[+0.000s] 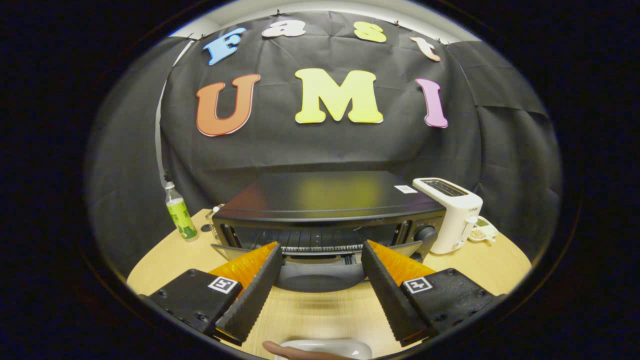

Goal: Open the toaster oven, put the food inside, and close the toaster oven door.

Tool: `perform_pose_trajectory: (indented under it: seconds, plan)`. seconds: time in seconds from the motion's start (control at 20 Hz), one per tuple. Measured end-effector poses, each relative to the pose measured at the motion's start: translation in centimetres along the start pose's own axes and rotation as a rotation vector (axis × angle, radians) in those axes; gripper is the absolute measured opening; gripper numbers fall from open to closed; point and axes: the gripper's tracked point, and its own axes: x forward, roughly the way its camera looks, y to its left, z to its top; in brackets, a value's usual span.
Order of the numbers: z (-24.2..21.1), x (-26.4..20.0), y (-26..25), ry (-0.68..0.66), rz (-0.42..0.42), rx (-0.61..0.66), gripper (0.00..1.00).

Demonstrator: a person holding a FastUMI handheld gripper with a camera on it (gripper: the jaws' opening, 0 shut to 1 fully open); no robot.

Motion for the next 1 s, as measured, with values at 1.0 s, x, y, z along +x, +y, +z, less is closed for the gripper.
perform_pose_trajectory:
  seconds: [1.0]
  plan:
    - [-7.9, -0.2, -0.1, 0.291, -0.012, -0.043, 1.0]
